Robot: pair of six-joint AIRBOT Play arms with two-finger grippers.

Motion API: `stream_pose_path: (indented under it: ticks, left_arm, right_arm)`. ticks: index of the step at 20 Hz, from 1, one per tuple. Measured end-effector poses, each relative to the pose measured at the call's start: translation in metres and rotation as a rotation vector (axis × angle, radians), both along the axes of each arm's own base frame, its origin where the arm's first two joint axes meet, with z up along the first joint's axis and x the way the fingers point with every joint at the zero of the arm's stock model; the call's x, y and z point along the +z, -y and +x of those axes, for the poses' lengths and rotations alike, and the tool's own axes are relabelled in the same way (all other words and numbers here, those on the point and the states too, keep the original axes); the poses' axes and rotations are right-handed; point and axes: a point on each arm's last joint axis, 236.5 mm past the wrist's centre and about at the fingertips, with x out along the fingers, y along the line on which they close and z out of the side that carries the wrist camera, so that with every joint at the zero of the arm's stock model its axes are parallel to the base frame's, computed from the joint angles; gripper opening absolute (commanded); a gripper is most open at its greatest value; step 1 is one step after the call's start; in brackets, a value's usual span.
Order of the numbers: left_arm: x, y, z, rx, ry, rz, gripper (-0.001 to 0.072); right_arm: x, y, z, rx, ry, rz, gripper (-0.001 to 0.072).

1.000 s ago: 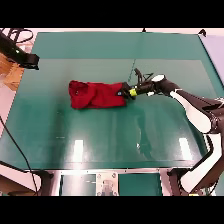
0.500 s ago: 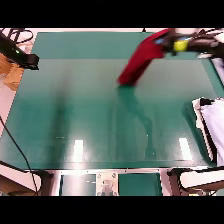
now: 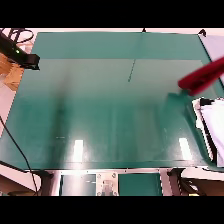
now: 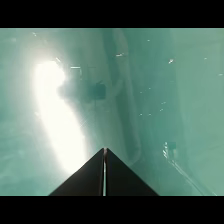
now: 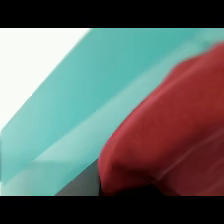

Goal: Fold the shirts.

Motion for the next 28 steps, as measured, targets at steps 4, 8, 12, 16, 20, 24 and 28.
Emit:
stream_pose_path:
  ticks: [4, 8, 12, 16, 20, 24, 28]
  left_arm:
    - [0.001, 0.005, 0.000, -0.007, 0.000, -0.021, 0.0025]
    - [0.000, 0.008, -0.003, -0.013, -0.012, -0.030, 0.0025]
    - [0.000, 0.009, -0.006, -0.017, -0.025, -0.035, 0.0025]
    - [0.000, 0.010, -0.007, -0.019, -0.030, -0.037, 0.0025]
    - [0.000, 0.010, -0.008, -0.021, -0.031, -0.038, 0.0025]
    - [0.000, 0.010, -0.008, -0.021, -0.031, -0.038, 0.0025]
    - [0.000, 0.010, -0.008, -0.019, -0.030, -0.038, 0.0024]
  right_arm:
    - [-0.011, 0.060, -0.077, -0.239, -0.203, -0.114, 0.0013]
    - [-0.021, 0.089, -0.153, -0.423, -0.413, -0.193, 0.0013]
    - [-0.042, 0.096, -0.219, -0.551, -0.617, -0.212, 0.0013]
    - [-0.090, 0.090, -0.269, -0.590, -0.833, -0.165, 0.0015]
    - [-0.157, 0.070, -0.304, -0.553, -1.027, -0.083, 0.0061]
    - [-0.211, 0.046, -0.326, -0.489, -1.155, -0.004, 0.0616]
    - [-0.209, 0.049, -0.313, -0.485, -1.125, -0.018, 0.0479]
